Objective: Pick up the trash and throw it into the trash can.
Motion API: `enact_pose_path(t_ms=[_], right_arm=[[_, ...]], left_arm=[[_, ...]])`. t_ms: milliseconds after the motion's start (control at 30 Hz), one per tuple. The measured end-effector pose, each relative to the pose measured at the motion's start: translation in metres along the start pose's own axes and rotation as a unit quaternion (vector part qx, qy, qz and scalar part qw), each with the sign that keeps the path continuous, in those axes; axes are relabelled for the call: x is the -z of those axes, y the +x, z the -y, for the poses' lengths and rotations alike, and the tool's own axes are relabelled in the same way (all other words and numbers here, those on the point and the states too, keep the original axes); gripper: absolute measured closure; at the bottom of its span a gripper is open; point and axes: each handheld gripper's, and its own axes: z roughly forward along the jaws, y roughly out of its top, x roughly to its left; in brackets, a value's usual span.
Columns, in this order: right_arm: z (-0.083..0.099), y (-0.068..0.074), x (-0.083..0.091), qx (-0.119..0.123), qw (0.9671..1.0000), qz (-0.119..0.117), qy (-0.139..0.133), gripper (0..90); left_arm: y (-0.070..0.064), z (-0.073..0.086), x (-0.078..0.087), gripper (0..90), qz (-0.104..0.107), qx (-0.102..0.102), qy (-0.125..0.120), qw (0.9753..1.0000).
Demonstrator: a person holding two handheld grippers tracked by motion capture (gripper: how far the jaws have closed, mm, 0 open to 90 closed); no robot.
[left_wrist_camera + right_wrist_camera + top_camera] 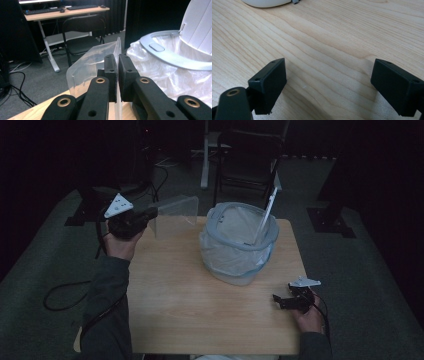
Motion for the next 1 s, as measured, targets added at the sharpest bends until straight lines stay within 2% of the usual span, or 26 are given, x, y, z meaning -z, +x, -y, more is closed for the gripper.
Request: enact_pose_path(t_ms=[433,700,1000], right_arm=[[0.0,0.0,0.0,0.0,1.0,0.0,0.0,12.3],[0.0,0.0,0.0,0.0,1.0,0.0,0.0,12.3],[0.0,0.0,0.0,0.0,1.0,0.0,0.0,12.3]], left_arm=[[0.0,-0.023,0.001,87.7,0.009,-0.001,-0.015,0.9999],[0.002,-0.023,-0.002,87.8,0.013,0.003,-0.008,0.9999],[0.003,-0.027,-0.001,88.0,0.015,0.007,-0.02,0.9997]])
